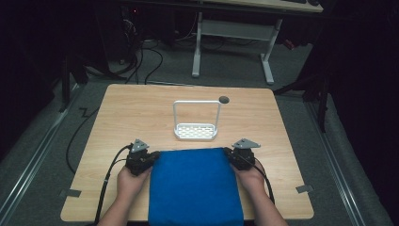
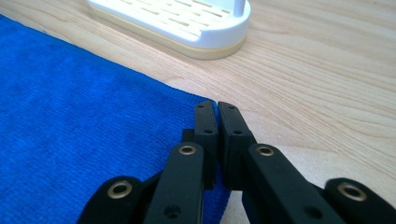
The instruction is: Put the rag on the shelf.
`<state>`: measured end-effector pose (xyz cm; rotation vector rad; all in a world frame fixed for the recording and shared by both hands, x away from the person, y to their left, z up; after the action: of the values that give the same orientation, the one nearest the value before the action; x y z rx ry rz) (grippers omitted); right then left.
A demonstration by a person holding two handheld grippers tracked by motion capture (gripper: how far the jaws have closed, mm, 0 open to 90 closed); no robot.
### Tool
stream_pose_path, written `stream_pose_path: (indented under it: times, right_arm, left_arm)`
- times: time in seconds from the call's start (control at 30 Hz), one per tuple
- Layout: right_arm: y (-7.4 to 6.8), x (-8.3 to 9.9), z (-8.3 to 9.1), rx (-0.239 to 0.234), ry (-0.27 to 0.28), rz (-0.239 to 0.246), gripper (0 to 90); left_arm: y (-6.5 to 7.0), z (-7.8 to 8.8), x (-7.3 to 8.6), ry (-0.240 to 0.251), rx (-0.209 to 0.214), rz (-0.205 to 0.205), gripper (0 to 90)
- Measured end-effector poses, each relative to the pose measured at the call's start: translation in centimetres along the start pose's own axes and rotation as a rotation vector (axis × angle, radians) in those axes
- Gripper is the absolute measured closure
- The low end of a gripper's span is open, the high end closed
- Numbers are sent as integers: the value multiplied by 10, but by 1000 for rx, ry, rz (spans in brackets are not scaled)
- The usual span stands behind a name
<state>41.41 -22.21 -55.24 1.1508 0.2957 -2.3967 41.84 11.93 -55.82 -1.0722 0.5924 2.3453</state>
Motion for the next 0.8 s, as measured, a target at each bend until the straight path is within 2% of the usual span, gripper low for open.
stream_pose_path:
  times: [0.13,0.17,0.37,0.5,0.8]
  right_arm:
    - [-6,-1,9,8,43,18,881]
    - [-7,-2,11,9,55,17,881]
    - [-17,-8,24,21,109,38,881]
    - [-22,-13,32,17,142,45,881]
    - [-30,-28,54,13,237,56,881]
  left_arm:
    - [2,6,-2,41,25,8,871]
    - [5,8,-3,51,27,-4,871]
    - [12,19,-9,103,21,-16,871]
    - [13,28,-14,141,19,-10,871]
    - [22,52,-30,229,15,-45,871]
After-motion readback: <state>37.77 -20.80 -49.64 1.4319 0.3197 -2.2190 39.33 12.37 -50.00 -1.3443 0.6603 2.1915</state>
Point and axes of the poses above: each handheld gripper's, and its own axes: z roughly backward along the jaws, x roughly out of its underside, y roughly to its right, the point moved 4 cm from there along -z, roughly forward along the jaws
